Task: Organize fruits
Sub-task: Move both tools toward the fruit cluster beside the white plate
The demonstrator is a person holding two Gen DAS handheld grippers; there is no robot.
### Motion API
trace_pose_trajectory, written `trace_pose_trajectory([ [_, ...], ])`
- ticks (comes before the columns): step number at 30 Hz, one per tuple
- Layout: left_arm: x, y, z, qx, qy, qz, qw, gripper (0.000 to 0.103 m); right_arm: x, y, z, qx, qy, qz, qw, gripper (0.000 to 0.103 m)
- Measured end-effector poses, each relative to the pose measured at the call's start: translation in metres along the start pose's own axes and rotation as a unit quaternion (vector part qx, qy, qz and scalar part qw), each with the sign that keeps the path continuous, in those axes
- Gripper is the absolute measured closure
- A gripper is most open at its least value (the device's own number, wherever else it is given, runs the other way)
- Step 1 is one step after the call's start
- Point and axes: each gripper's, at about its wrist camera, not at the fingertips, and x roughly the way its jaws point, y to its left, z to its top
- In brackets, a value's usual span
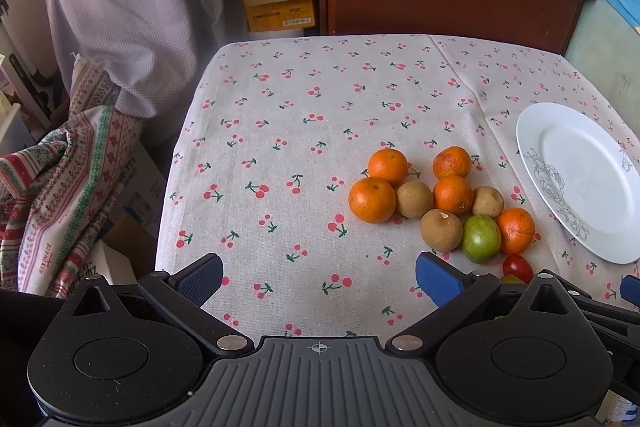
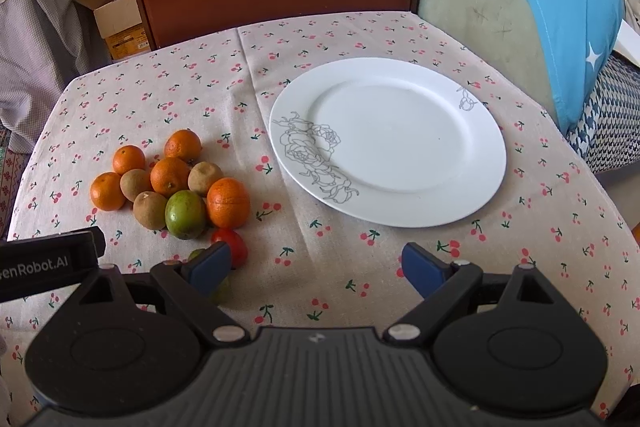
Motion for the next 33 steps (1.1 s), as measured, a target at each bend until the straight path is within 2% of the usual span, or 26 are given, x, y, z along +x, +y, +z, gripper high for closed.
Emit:
trace_pose_trajectory([
  [12, -0.0020, 0.0023, -0.0006, 0.006, -0.007, 0.014, 0.9999, 0.001, -0.0049, 0.0041, -0.0012, -0.013, -0.010, 0.011, 1.000, 0.011],
  [33, -0.0053, 0.0039, -0.0038, 0.008, -0.016, 0.008, 0.9998, 0.002, -0.0088, 0.0037, -0.0046, -0.022, -0.024, 0.019, 0.999, 0.014],
])
